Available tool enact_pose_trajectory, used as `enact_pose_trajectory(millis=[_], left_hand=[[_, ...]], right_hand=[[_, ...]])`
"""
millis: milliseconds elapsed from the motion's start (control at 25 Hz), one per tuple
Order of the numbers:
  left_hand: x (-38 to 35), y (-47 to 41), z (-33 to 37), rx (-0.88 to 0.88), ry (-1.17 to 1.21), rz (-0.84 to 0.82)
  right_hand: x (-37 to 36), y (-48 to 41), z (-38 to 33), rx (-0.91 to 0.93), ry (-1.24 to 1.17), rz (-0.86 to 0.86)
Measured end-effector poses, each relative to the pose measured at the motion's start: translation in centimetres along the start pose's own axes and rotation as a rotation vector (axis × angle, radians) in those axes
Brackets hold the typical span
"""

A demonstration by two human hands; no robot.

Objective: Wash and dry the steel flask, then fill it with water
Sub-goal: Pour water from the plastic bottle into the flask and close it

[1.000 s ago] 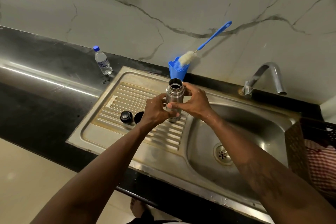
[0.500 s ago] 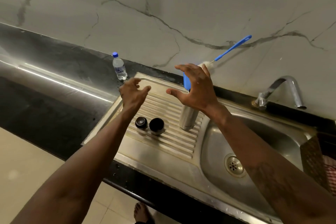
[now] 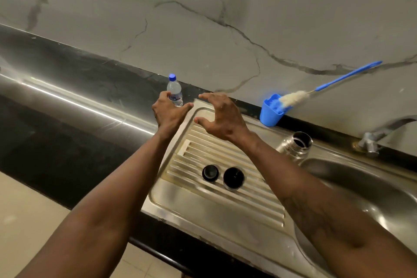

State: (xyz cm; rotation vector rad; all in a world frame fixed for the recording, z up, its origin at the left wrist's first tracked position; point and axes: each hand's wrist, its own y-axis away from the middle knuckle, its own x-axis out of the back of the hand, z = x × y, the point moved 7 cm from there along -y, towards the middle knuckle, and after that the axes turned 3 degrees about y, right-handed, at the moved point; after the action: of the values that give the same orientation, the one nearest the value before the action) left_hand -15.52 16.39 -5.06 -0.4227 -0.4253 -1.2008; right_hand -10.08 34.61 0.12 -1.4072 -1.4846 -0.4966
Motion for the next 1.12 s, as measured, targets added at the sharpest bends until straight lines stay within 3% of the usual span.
enact_pose_trajectory(millis=[240, 520, 760, 920, 1120], left_hand=[[-2.7, -6.7, -4.5, 0.126, 0.024, -0.133], [-4.3, -8.7, -5.3, 0.018, 0.058, -0.151], [-3.7, -3.1, -1.5, -0.235, 0.106, -0.168], [-2.7, 1.2, 2.1, -0.358, 0.085, -0.157], [-2.1, 7.6, 6.9, -0.469, 0.103, -0.163]], right_hand=[[-7.2, -6.1, 0.6, -0.181, -0.08, -0.067], [-8.4, -6.9, 2.6, -0.28, -0.159, -0.022], [-4.4, -6.5, 1.9, -0.297, -0.244, 0.109], [1.4, -5.3, 1.5, -0.204, -0.111, 0.245], [7.8, -2.0, 1.0, -0.087, -0.103, 0.267]])
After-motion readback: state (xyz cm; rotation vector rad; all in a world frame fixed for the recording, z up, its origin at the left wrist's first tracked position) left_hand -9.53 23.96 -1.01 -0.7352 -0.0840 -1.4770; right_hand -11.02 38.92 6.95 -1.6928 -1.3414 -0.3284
